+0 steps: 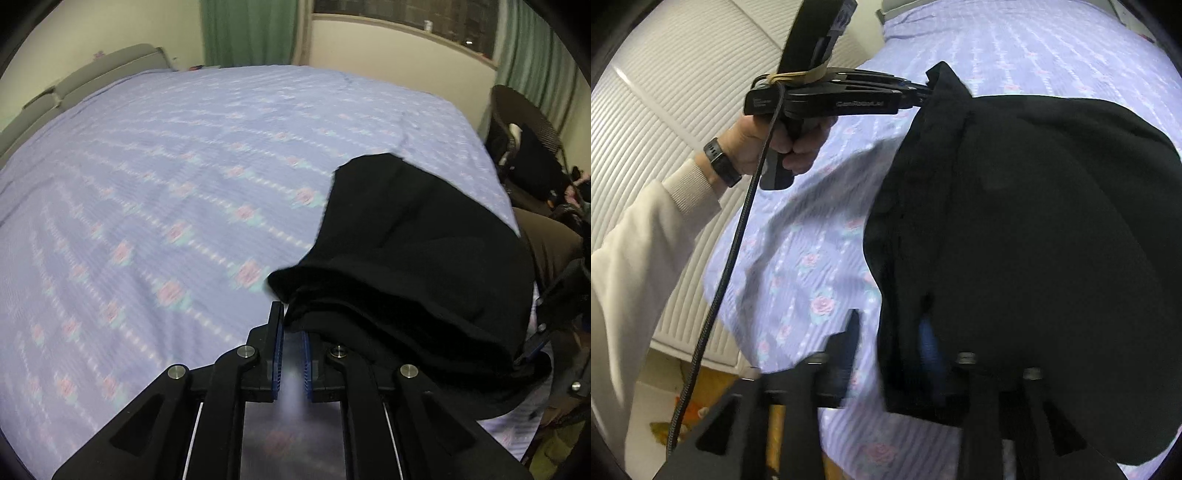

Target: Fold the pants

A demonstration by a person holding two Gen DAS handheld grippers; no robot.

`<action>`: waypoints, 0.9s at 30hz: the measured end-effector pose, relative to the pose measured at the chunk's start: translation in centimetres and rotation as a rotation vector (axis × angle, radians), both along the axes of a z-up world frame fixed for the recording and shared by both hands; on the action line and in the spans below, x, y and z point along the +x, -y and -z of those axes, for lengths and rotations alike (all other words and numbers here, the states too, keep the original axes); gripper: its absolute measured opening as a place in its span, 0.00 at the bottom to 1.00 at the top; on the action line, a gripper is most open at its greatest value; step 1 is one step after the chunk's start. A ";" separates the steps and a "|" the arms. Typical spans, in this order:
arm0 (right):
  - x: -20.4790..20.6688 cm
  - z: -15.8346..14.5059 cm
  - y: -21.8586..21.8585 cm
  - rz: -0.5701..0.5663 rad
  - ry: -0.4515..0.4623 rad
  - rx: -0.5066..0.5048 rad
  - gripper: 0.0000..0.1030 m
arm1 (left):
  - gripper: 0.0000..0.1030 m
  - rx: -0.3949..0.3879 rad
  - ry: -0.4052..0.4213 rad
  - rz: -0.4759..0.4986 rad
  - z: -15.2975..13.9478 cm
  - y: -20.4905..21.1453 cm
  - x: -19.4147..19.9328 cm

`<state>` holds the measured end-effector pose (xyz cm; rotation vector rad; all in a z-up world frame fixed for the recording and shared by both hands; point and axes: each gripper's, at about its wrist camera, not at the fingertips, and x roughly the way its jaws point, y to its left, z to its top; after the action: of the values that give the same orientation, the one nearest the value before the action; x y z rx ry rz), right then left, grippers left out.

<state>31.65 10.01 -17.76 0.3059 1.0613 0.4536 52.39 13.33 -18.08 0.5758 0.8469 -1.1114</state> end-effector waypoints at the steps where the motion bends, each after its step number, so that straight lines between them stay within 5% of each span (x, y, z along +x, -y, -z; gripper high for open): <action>1: -0.2 -0.2 -0.4 -0.009 0.013 -0.018 0.49 | 0.10 0.007 -0.003 -0.023 0.0 -0.6 -0.1; 6: -1.1 -1.7 0.1 0.007 0.024 -0.002 0.50 | 0.13 0.025 0.010 -0.097 -1.4 -3.0 -2.3; 8: -1.9 -2.8 0.5 0.013 0.048 -0.010 0.50 | 0.26 -0.001 0.042 -0.146 -3.3 -4.0 -4.3; 10: -2.8 -4.1 1.2 0.019 0.085 -0.024 0.54 | 0.59 -0.029 0.086 -0.203 -5.2 -4.5 -6.5; 11: -3.3 -4.7 1.7 0.025 0.107 -0.032 0.55 | 0.63 -0.041 0.112 -0.225 -6.2 -4.6 -7.7; 16: -6.5 -7.8 5.3 0.078 0.209 -0.071 0.65 | 0.64 -0.034 0.208 -0.346 -9.3 -3.8 -13.4; 19: -7.6 -9.0 8.3 0.125 0.239 -0.092 0.65 | 0.67 -0.038 0.231 -0.497 -10.3 -2.9 -16.0; 27: -10.0 -10.0 15.5 0.281 0.312 -0.137 0.80 | 0.76 -0.121 0.235 -0.804 -9.3 -1.1 -21.2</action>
<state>21.68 -5.46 -7.73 0.2487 0.7260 0.1671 31.22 14.44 -8.78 0.2122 0.6987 -0.3468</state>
